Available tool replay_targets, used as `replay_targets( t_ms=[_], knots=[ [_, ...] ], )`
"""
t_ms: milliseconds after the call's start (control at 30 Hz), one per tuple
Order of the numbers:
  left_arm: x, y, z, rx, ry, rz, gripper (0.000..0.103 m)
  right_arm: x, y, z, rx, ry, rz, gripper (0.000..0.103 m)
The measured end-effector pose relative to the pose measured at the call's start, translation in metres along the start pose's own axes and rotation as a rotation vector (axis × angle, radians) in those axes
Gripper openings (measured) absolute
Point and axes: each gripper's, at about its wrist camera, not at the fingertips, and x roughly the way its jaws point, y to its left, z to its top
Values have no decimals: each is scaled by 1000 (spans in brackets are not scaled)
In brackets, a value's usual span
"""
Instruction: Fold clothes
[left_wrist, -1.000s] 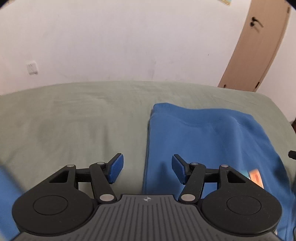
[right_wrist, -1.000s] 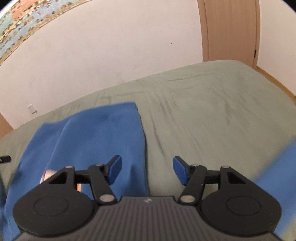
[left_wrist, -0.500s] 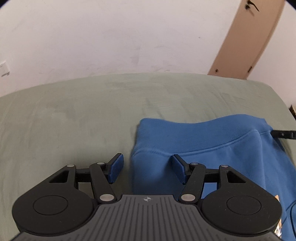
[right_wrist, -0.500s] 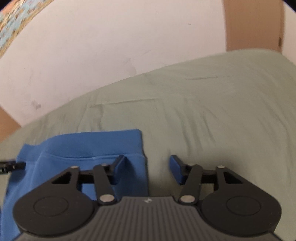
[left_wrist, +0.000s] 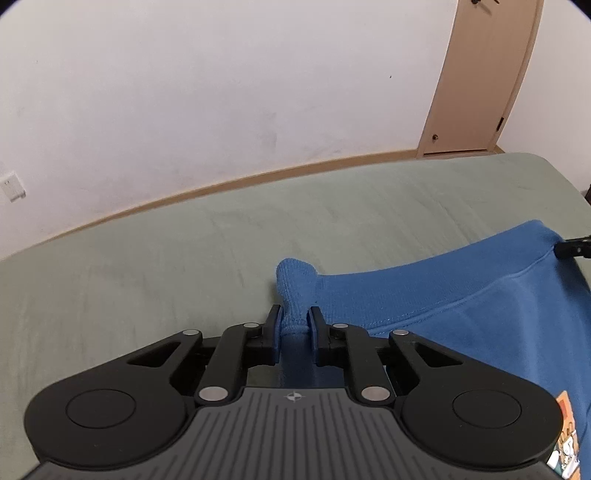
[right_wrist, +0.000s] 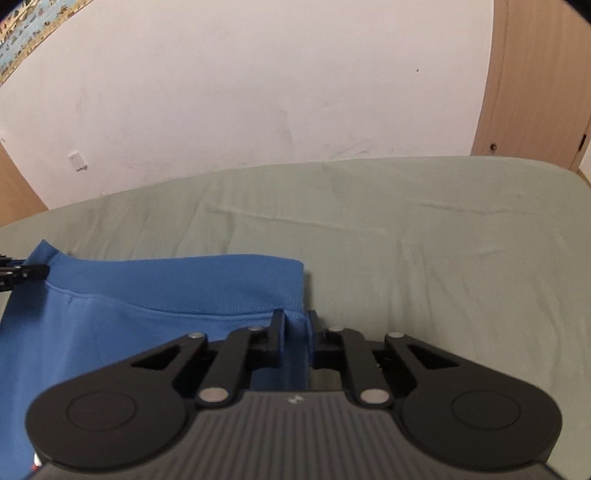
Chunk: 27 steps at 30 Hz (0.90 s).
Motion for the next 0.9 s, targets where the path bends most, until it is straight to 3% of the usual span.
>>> replay_targets(
  t_ms=[100,167,200,367,500,733,900],
  knots=[
    [11,1,-11,-16,-26,33,29,15,7,-7,10,11,-53,14],
    [7,3,-14,-24,-45,60,45,14,9,-9,33,-4,-81,15],
    [2,5,-14,-38,-49,72,55,9,10,-9,30,-10,-93,21],
    [-47,22,-14,-129,-104,91,55,-36,12,-10,30,-87,-118,28],
    [-96,20,-33,-131,-126,76,55,-85,20,-22,31,-153,-121,28],
    [-194,-12,-95,-103,-129,70,55,-175,51,-98,14,-167,-122,28],
    [-261,-46,-149,-83,-87,68,56,-239,74,-163,16,-150,-117,28]
  ],
)
